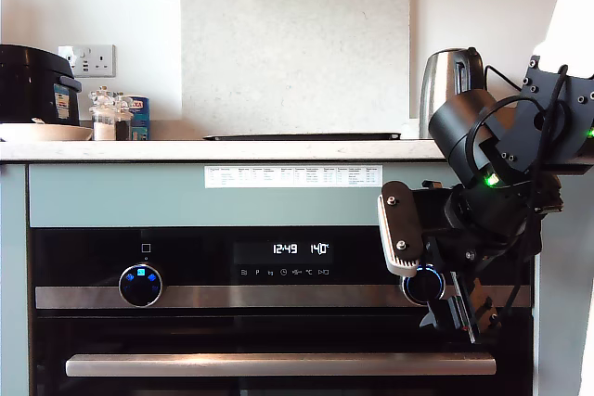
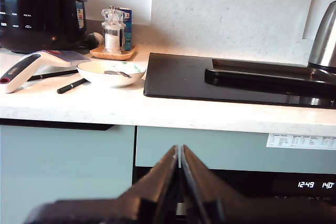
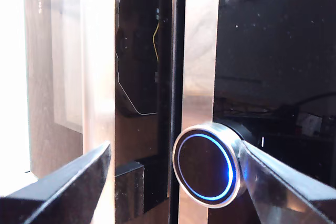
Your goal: Switch the oven temperature to 160 degrees by turning the right rotary switch until the correct number is selected
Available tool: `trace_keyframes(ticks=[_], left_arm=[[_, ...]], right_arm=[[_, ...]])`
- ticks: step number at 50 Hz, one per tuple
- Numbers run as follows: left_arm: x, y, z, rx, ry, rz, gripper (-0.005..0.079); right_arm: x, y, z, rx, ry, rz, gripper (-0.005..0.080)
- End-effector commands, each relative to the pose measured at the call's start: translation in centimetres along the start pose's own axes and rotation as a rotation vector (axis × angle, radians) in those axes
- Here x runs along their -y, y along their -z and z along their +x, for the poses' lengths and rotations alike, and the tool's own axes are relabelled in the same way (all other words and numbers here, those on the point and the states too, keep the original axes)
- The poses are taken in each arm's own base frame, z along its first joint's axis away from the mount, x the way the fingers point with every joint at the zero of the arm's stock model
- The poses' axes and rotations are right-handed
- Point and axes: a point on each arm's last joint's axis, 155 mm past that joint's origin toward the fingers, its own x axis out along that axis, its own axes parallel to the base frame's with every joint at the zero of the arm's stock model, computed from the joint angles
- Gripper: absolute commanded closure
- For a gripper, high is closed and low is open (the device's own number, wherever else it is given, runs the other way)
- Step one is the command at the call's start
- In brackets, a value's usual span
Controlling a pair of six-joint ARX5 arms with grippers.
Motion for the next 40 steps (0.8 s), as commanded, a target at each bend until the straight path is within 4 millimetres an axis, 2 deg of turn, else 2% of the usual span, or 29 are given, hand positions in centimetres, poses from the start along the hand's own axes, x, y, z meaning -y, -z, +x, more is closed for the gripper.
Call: trace_keyframes(ticks=[1, 8, 40], left_arm=[[0.0, -0.3, 0.0, 0.010, 0.001, -0.002, 0.0764], [0.0, -0.3, 0.0, 0.010, 0.000, -0.002, 0.0764], [-0.1, -0.3, 0.0, 0.011, -0.008, -0.003, 0.0764]], right_arm=[[-0.1, 1.0, 0.3, -0.030, -0.004, 0.008, 0.0047], [0.0, 1.7, 0.3, -0.051, -0.003, 0.011, 0.0047], [-1.2, 1.8, 0.2, -0.056, -0.049, 0.007, 0.0047]])
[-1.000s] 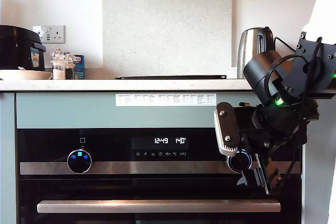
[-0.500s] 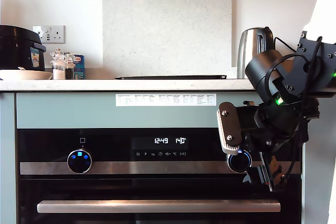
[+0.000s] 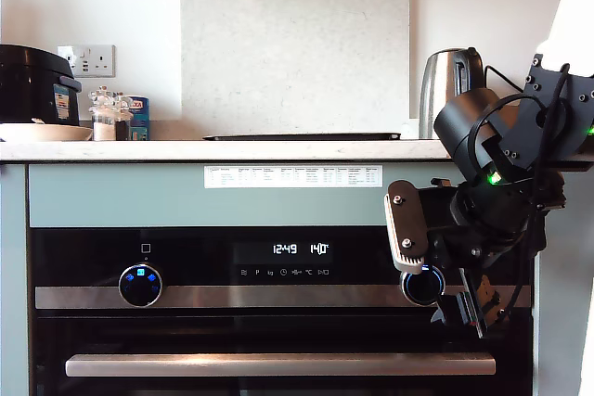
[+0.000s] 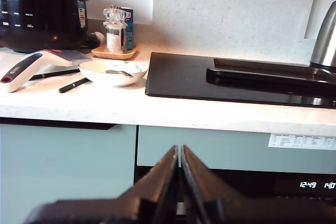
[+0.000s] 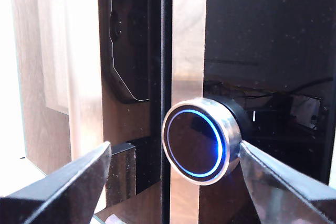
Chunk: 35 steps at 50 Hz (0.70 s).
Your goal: Switch the oven temperature to 160 degrees by turning the right rotary switch until the correct number is selected
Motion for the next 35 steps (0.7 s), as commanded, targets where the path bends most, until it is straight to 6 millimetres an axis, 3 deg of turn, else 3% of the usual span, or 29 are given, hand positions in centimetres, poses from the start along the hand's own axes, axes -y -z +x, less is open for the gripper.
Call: trace_keyframes(ticks=[1, 35], left_arm=[[0.0, -0.2, 0.0, 0.009, 0.000, -0.002, 0.0764], [-0.2, -0.3, 0.0, 0.012, -0.013, -0.002, 0.0764]], right_arm=[[-1.7, 0.5, 0.1, -0.013, -0.054, -0.005, 0.0047], [-3.2, 0.9, 0.0, -0.027, -0.114, -0.010, 0.0047]])
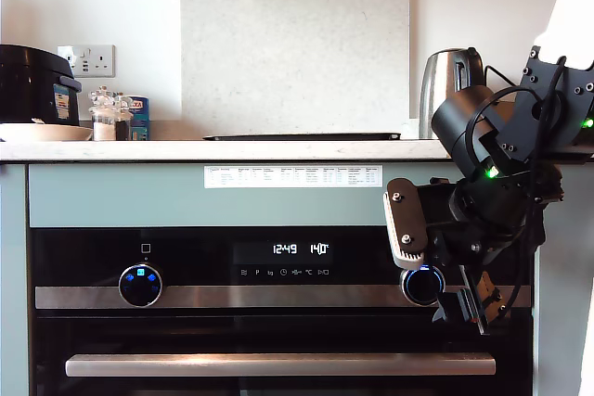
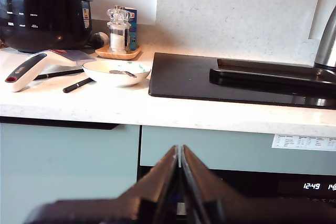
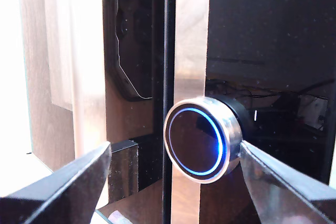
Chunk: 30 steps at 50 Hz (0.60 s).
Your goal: Switch the oven temperature to 160 degrees by turning the right rotary switch until the correct number is selected
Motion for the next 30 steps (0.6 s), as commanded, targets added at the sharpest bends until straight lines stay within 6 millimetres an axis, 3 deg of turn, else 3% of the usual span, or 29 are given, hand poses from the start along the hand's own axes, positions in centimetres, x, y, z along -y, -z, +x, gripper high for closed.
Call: trace_keyframes(ticks=[1, 30], left_arm=[[0.0, -0.3, 0.0, 0.010, 0.000, -0.003, 0.0764], [0.0, -0.3, 0.0, 0.010, 0.000, -0.002, 0.0764]], right_arm=[[-3.1, 0.8, 0.2, -0.021, -0.086, -0.008, 0.0047], [-4.5, 1.8, 0.1, -0.046, -0.148, 0.000, 0.0047]])
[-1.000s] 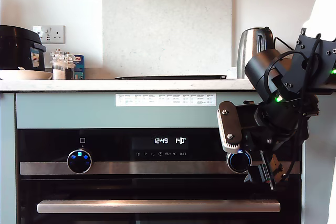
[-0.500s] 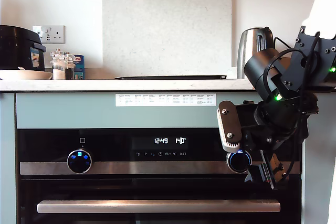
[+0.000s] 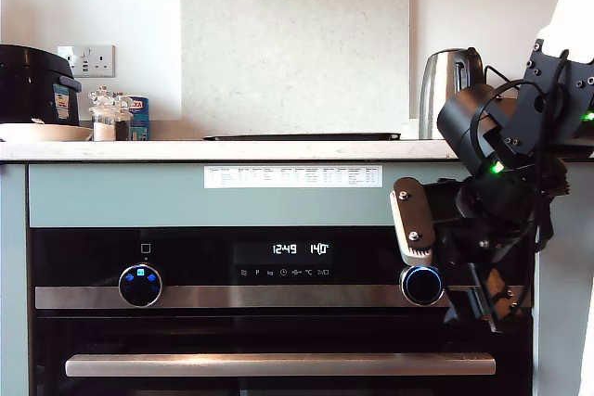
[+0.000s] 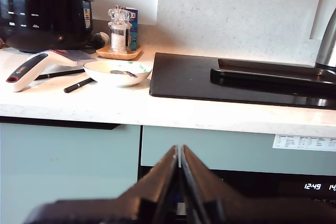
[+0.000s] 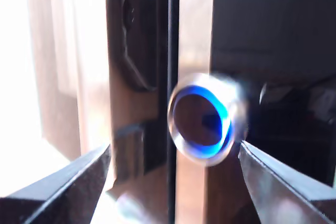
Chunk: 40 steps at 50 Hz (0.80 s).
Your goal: Switch the oven temperature to 160 degrees by turning the right rotary switch until the correct number is selected
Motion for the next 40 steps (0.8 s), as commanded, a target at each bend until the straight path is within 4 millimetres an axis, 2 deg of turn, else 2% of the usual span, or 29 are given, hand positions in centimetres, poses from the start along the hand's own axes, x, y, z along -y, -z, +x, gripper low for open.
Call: trace_keyframes(ticks=[1, 9, 18, 31, 35, 40], left_arm=[[0.0, -0.3, 0.0, 0.010, 0.000, -0.003, 0.0764], [0.0, -0.3, 0.0, 0.010, 0.000, -0.003, 0.0764], [0.0, -0.3, 0.0, 0.010, 0.000, -0.003, 0.0764], [0.0, -0.3, 0.0, 0.010, 0.000, -0.003, 0.0764], [0.0, -0.3, 0.0, 0.010, 0.000, -0.003, 0.0764], [0.0, -0.3, 0.0, 0.010, 0.000, -0.003, 0.0764]], right_arm=[[-3.9, 0.7, 0.5, -0.015, -0.101, -0.010, 0.0047], [-3.9, 0.7, 0.5, -0.015, -0.100, -0.010, 0.0047], [-3.0, 0.7, 0.6, -0.019, -0.065, 0.012, 0.0047], [-2.4, 1.6, 0.6, -0.068, -0.037, 0.017, 0.0047], [-1.7, 2.1, 0.5, -0.101, -0.003, 0.022, 0.0047], [0.3, 2.8, 0.4, -0.138, 0.077, 0.045, 0.0047]])
